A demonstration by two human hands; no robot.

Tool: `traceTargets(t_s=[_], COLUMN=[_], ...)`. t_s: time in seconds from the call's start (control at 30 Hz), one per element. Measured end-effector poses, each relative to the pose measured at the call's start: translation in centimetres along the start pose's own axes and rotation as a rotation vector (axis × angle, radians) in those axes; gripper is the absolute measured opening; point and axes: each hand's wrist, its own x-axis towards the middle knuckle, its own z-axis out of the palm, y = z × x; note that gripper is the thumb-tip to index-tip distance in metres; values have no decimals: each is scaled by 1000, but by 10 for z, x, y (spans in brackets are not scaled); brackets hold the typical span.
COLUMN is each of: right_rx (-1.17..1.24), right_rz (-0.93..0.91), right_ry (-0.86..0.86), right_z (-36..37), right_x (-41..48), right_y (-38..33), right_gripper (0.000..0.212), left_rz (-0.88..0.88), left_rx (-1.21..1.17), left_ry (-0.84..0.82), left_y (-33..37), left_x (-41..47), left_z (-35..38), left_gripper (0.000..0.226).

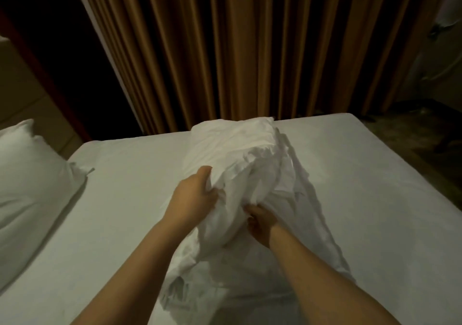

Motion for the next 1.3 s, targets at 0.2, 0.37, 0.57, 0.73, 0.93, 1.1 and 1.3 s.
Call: traceTargets(t_s=[0.2, 0.37, 0.57, 0.73, 0.93, 1.1, 1.3], right_rx=[-131, -495, -440, -945, -816, -452, -686], right_rz=[-309, -269, -463, -121, -538, -647, -43], right_ry=[91, 541, 603, 381, 532, 535, 496], right_z=[-14, -49, 2, 16, -30, -66, -143], right_x=[-27, -23, -28, -31, -75, -106, -60], right_y=[-44, -2, -8, -15, -52, -77, 46], right_gripper=[28, 12, 59, 81, 31, 26, 42], left_rz=[-42, -76, -47, 13, 29, 482, 390], left_rx=[-12, -44, -124, -235, -490, -480, -78], left_ry=[418, 455, 332, 228, 470, 144, -420], left_y=[-19, -35, -43, -27, -1, 99, 55], left_x=[-5, -13, -21, -15, 19, 9, -47], left_z=[-74, -82, -57, -42, -78, -1, 188], left_gripper=[34, 31, 33, 29, 20, 25, 43])
